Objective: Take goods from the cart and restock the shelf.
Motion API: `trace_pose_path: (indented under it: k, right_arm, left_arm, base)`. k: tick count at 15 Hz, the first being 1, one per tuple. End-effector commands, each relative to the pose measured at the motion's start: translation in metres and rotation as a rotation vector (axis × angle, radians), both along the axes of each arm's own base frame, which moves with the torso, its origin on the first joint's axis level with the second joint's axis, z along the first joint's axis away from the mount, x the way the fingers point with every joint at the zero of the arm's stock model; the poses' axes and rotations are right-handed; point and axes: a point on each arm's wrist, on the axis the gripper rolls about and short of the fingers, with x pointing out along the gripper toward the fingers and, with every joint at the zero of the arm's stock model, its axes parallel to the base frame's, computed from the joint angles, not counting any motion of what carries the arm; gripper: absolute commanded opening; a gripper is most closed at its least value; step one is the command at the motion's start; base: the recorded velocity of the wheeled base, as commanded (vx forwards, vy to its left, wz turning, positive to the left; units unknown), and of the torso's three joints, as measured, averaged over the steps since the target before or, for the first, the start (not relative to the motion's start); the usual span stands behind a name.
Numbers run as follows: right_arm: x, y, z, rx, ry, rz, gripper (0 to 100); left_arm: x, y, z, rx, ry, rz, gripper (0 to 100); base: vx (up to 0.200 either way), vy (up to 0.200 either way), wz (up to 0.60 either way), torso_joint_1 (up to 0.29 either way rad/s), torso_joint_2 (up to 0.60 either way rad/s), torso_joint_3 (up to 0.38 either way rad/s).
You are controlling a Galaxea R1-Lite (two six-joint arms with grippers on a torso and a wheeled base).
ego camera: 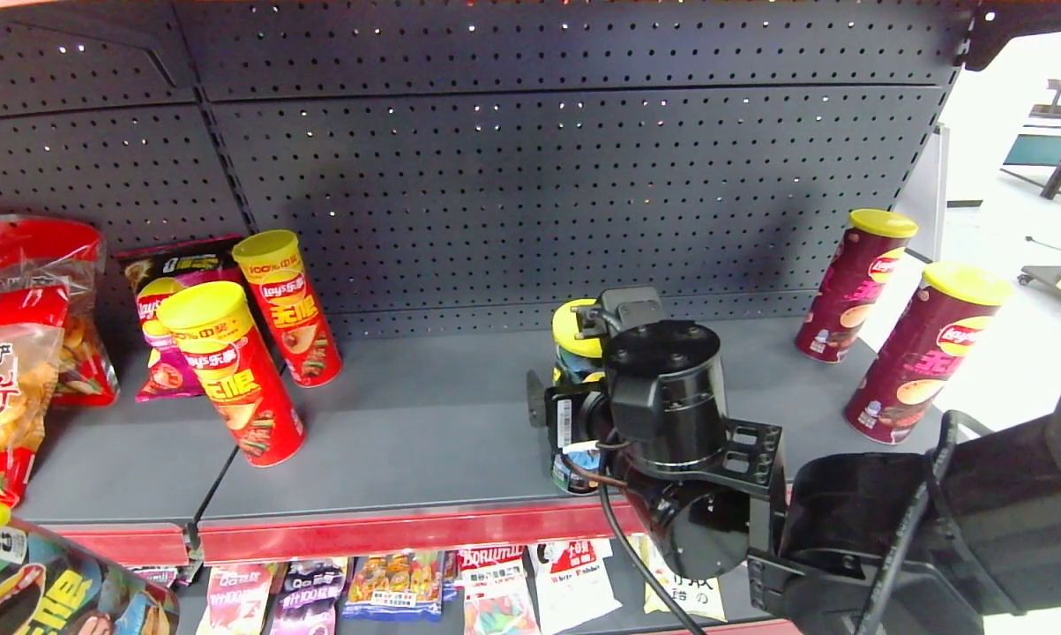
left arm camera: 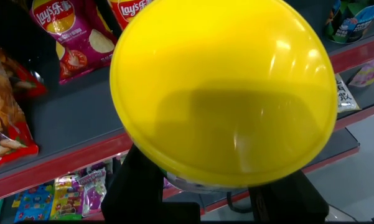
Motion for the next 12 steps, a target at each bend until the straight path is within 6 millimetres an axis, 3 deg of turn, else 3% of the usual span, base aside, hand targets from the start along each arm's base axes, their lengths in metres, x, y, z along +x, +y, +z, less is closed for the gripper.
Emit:
trace_pose_path:
  k: [1, 12]
  right_arm:
    - [-0.006, -0.001, 0.005, 0.008, -0.008, 0.003, 100]
    - [-0.051, -0.042, 0.003, -0.029, 0.027, 0.044, 100]
  left_arm:
    - [0.0, 0.0, 0.0, 0.0, 0.001, 0.0, 0]
    - [0.001, 0.0, -0.001, -0.002, 0.007, -0.007, 0]
  base:
    - [0.0, 0.0, 0.0, 0.0, 0.0, 0.0]
    - [0.0, 0.0, 0.0, 0.0, 0.0, 0.0]
